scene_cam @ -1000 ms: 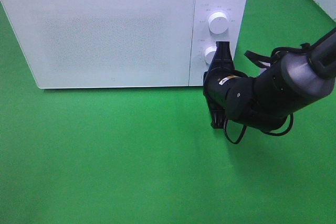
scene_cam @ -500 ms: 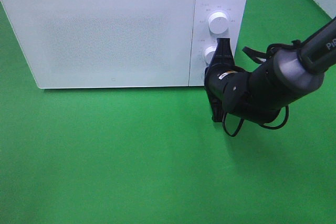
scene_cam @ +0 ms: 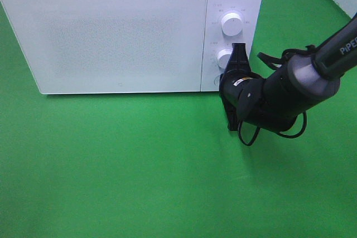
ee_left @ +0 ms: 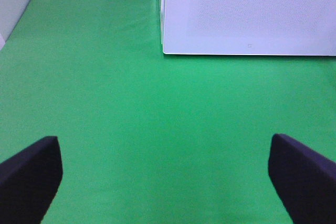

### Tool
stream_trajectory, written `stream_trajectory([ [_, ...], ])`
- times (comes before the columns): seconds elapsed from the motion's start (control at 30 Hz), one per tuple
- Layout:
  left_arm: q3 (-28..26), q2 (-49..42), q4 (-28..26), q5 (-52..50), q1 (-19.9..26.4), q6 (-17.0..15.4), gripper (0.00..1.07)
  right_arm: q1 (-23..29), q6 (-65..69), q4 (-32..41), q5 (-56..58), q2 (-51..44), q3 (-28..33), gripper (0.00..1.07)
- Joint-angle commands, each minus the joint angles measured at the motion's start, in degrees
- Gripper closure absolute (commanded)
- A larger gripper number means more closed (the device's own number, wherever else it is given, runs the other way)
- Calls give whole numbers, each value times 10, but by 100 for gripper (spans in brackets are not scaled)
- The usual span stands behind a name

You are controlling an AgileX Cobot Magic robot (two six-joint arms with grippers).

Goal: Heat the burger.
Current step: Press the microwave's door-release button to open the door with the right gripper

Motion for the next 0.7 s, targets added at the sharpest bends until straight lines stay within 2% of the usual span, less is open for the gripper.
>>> stream_trajectory([
  [0.03,3,-3,-1,-3,2,-3,4,-8,-15,-4,-21,-2,-5,107],
  [0.43,3,-3,-1,-3,2,-3,4,1,13,-3,-40,-2,-6,107],
  [0.7,3,-3,-1,-3,2,-3,4,7,1,-3,-34,-2,-32,107],
])
